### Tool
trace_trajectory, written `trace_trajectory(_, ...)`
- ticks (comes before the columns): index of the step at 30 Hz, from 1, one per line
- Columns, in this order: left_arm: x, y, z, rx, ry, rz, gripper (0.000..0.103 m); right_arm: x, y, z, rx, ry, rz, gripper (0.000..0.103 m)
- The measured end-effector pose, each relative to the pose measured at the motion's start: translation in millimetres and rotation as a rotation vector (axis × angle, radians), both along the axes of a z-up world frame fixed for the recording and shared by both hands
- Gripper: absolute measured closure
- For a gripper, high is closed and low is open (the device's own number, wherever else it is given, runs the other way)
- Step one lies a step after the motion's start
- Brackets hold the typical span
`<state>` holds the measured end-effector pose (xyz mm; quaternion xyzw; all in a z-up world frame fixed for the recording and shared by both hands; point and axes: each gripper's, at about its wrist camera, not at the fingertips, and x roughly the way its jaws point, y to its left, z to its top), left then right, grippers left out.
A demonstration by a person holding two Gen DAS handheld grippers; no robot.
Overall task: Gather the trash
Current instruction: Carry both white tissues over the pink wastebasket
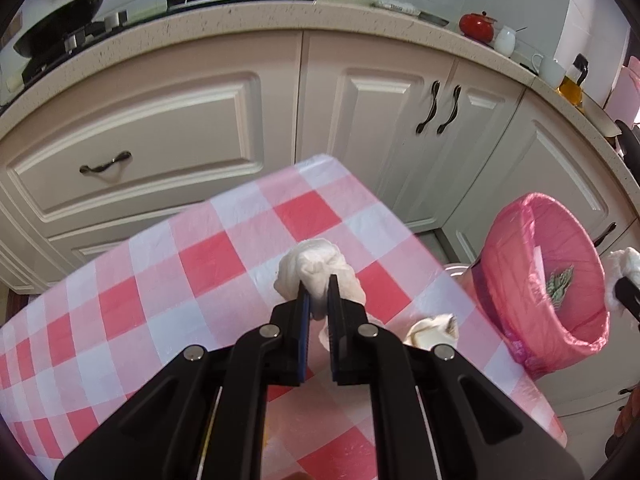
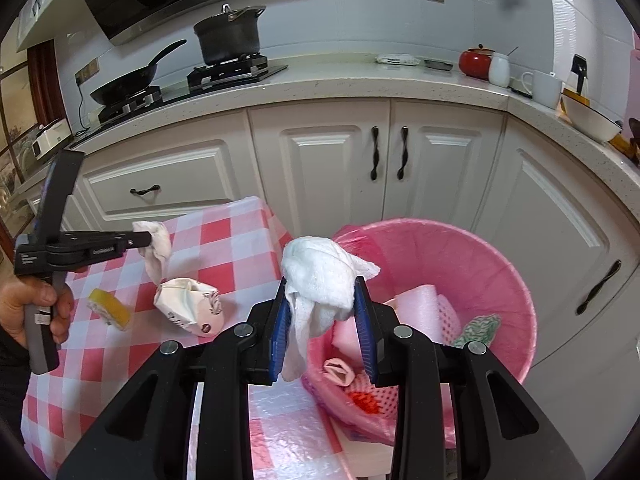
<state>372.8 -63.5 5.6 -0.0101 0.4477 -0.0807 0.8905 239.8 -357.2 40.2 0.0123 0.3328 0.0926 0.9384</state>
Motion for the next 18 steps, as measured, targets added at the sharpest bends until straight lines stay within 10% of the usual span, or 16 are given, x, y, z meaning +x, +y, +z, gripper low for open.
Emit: trace_trajectory(18, -24, -89, 63, -0.043, -0.112, -0.157, 0.095, 16, -48, -15, -0.003, 0.043, -0.08, 0.073)
